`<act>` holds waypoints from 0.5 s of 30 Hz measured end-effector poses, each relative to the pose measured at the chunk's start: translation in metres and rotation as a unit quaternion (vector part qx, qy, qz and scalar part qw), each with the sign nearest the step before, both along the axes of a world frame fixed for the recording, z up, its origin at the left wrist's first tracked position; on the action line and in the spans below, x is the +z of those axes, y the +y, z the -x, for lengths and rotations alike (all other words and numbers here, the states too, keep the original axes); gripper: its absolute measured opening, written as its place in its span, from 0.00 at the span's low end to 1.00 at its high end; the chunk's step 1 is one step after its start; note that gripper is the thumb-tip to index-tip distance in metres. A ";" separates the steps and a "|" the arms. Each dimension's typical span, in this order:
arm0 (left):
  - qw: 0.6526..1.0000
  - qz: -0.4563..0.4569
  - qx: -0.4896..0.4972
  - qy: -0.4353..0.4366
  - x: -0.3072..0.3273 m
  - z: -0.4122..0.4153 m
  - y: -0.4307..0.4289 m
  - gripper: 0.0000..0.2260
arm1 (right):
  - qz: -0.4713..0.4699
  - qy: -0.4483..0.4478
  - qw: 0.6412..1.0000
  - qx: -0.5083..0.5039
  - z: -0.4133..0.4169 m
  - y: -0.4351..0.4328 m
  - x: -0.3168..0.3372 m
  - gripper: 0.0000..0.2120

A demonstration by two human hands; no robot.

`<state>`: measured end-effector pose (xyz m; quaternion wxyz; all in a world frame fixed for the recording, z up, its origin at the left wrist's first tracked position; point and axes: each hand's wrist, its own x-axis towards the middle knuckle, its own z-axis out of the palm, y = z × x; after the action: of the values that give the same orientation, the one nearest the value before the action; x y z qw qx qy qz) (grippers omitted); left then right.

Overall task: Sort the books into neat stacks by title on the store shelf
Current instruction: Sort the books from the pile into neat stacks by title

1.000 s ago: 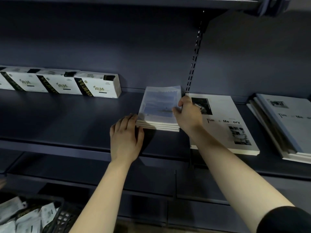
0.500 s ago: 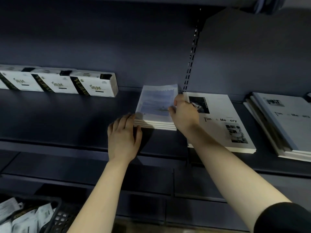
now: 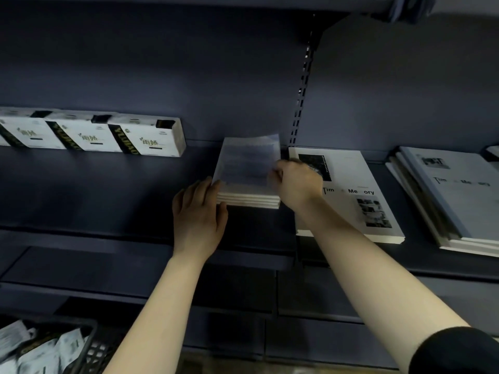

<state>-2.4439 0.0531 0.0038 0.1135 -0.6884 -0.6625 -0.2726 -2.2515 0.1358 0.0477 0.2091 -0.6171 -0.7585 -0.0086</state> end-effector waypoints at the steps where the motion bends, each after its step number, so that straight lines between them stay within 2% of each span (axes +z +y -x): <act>1: 1.000 -0.002 -0.004 -0.005 0.002 -0.003 0.000 0.21 | 0.003 0.016 1.000 0.009 -0.005 -0.002 0.001 0.12; 10: 0.995 0.034 -0.095 0.013 0.013 -0.085 0.011 0.21 | -0.062 0.109 0.991 -0.035 -0.101 -0.014 -0.001 0.07; 15: 0.986 0.044 -0.156 0.039 0.025 -0.155 0.019 0.20 | -0.084 0.079 0.989 -0.096 -0.185 -0.026 0.004 0.06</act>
<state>-2.2891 0.0719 0.0287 0.0645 -0.7976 -0.5536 -0.2304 -2.0662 0.1095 0.0519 0.3178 -0.6662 -0.6733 -0.0439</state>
